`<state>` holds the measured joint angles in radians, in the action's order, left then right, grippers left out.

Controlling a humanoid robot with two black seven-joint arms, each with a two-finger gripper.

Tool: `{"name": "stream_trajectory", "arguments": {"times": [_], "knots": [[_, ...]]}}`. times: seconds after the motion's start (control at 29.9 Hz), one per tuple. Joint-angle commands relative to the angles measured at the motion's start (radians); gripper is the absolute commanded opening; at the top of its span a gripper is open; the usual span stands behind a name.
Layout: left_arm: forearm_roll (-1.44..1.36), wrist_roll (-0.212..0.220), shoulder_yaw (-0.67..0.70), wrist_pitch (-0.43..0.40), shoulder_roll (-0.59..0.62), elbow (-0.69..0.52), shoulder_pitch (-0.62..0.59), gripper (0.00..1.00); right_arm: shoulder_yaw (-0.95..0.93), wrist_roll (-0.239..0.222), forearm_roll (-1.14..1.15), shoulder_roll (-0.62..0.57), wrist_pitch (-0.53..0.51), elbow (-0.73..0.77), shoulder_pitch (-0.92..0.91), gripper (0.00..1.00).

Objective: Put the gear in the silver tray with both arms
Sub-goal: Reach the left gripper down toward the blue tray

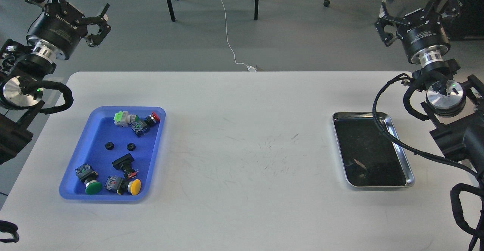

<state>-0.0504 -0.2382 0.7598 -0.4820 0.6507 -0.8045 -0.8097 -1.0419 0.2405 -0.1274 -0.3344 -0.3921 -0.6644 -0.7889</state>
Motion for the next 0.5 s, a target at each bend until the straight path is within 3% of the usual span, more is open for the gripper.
{"name": "stream_trajectory", "arguments": {"times": [0.0,0.27,0.47], "knots": [[-0.142,-0.018,-0.033,0.003,0.09,-0.109,0.018,0.98,0.0,0.003,0.0,0.0,0.002,-0.02,0.0,0.99],[-0.59,-0.101,-0.102,0.017,0.225,-0.318,0.089,0.98,0.0,0.003,0.0,0.0,0.002,-0.037,0.0,0.99],[-0.942,-0.159,-0.103,0.085,0.267,-0.354,0.171,0.98,0.0,0.003,0.0,-0.002,0.002,-0.037,0.0,0.99]]}}
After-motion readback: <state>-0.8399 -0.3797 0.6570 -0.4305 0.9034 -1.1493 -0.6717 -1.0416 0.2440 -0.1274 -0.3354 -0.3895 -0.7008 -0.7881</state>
